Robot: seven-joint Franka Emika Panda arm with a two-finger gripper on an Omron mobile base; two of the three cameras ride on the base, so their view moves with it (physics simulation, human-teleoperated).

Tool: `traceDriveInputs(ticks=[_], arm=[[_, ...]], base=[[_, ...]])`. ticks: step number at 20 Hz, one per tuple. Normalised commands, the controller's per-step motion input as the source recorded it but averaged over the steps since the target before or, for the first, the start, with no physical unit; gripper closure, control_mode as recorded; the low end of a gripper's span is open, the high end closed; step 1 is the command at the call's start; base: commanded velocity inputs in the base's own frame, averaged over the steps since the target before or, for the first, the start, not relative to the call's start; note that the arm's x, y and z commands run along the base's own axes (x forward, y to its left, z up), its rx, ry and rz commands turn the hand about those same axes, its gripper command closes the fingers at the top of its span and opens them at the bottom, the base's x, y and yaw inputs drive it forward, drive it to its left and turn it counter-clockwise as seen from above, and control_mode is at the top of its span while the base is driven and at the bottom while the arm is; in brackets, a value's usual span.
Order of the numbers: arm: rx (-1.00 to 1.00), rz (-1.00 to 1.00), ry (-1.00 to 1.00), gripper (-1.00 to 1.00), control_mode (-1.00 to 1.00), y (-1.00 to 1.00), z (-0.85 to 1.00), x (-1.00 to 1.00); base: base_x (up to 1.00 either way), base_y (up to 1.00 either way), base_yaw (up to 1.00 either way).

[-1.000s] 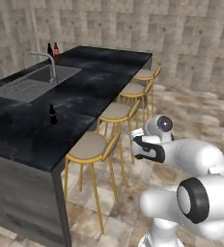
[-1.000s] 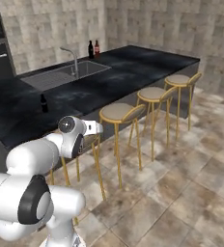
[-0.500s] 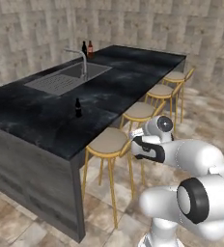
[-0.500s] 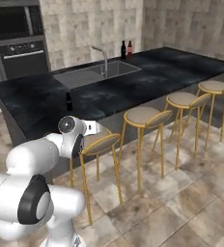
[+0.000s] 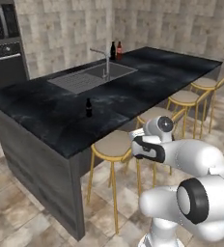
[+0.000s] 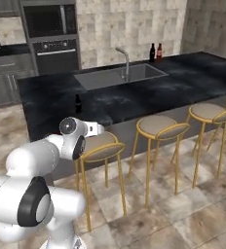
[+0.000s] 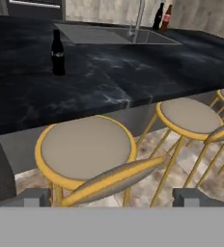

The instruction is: Place the large bottle from the dining counter next to the other large bottle outside the sink, and place the small bottle from the dining counter next to the other small bottle inside the sink.

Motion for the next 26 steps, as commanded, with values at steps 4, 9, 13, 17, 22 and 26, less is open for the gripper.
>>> traceDriveInputs(ticks=[4, 9, 13, 17, 22, 26], arm=[[0.0, 0.0, 0.0, -1.0, 1.0, 0.0, 0.0, 0.0], [0.0, 0.0, 0.0, -1.0, 1.0, 0.0, 0.0, 0.0], [0.0, 0.0, 0.0, -1.0, 1.0, 0.0, 0.0, 0.0], [0.0, 0.0, 0.0, -1.0, 1.0, 0.0, 0.0, 0.0], [0.0, 0.0, 0.0, -1.0, 1.0, 0.0, 0.0, 0.0], [0.0, 0.0, 0.0, -1.0, 1.0, 0.0, 0.0, 0.0]], base=[[0.29, -0.88, 0.4], [0.28, -0.77, 0.4], [0.28, -0.59, 0.41], [0.13, -0.26, 0.32], [0.11, -0.07, 0.27], [0.13, 0.0, 0.21]])
